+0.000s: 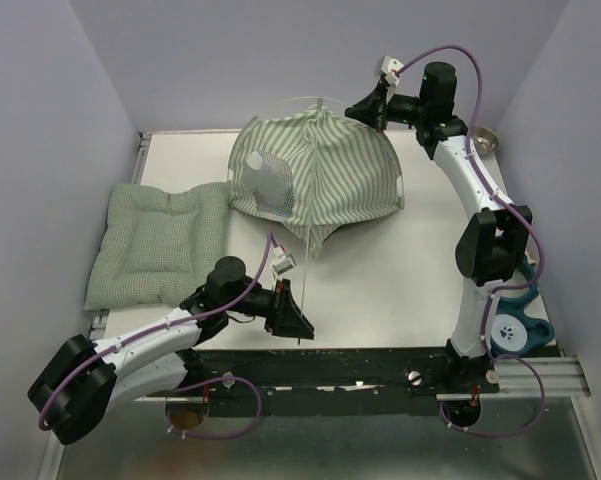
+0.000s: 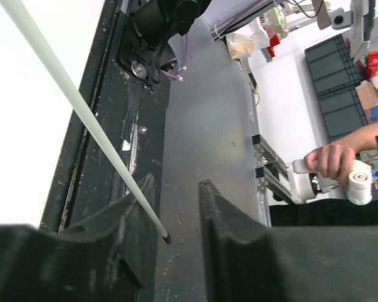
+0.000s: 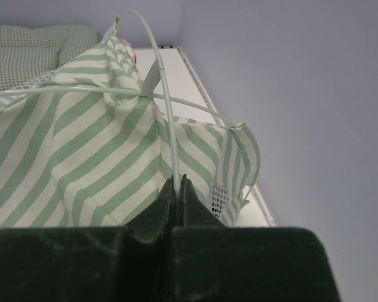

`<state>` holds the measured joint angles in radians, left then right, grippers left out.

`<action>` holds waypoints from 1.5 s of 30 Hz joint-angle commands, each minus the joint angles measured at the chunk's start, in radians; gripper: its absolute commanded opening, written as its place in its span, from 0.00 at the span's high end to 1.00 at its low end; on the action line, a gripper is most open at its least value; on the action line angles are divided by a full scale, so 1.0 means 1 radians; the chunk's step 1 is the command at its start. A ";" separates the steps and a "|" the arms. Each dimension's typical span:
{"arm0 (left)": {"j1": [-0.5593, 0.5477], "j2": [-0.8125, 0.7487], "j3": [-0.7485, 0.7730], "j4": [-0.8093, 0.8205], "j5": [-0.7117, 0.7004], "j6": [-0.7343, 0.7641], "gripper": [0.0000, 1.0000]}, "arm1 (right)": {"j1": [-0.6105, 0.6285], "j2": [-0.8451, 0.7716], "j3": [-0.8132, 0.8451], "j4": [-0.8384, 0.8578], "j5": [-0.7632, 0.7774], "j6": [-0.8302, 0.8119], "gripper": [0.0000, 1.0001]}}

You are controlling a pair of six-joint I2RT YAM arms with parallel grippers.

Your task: Set up the pet tent

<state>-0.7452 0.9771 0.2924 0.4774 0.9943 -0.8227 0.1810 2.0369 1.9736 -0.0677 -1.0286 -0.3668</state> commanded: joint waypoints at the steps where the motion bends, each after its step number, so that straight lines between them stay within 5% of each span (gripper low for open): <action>1: -0.006 -0.017 0.017 0.033 -0.033 0.043 0.63 | -0.011 0.016 0.013 0.057 -0.002 0.028 0.99; 6: -0.006 -0.002 0.047 0.029 -0.051 0.068 0.64 | -0.012 0.006 -0.005 0.057 -0.024 0.022 0.99; 10: -0.006 0.012 0.062 0.047 -0.062 0.062 0.98 | -0.011 0.003 -0.007 0.057 -0.034 0.032 0.95; 12: -0.008 0.012 0.085 0.027 -0.080 0.069 1.00 | -0.011 -0.001 -0.012 0.057 -0.045 0.052 0.74; 16: -0.005 0.032 0.151 -0.013 -0.102 0.076 1.00 | -0.011 -0.056 -0.079 0.052 -0.019 0.075 0.08; 17: -0.005 0.038 0.166 -0.020 -0.109 0.077 1.00 | -0.011 -0.082 -0.108 0.054 -0.007 0.072 0.00; 25: 0.030 0.097 0.228 0.049 -0.134 -0.007 1.00 | -0.012 -0.403 -0.435 0.227 0.428 0.092 0.00; 32: 0.058 0.178 0.295 0.110 -0.132 -0.038 1.00 | -0.075 -0.605 -0.470 -0.019 0.271 0.105 0.00; 36: 0.078 0.215 0.332 0.165 -0.126 -0.082 1.00 | -0.074 -0.765 -0.704 -0.060 0.152 0.181 0.01; 41: 0.090 0.255 0.387 0.210 -0.129 -0.111 1.00 | -0.054 -0.958 -1.238 0.499 0.084 0.241 0.01; 45: 0.096 0.279 0.422 0.224 -0.109 -0.133 1.00 | 0.081 -0.897 -1.363 0.737 0.281 0.057 0.06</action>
<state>-0.6575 1.2381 0.6571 0.5919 0.8772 -0.9508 0.1608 1.0874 0.6922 0.3168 -0.8623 -0.1932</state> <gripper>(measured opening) 0.053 0.949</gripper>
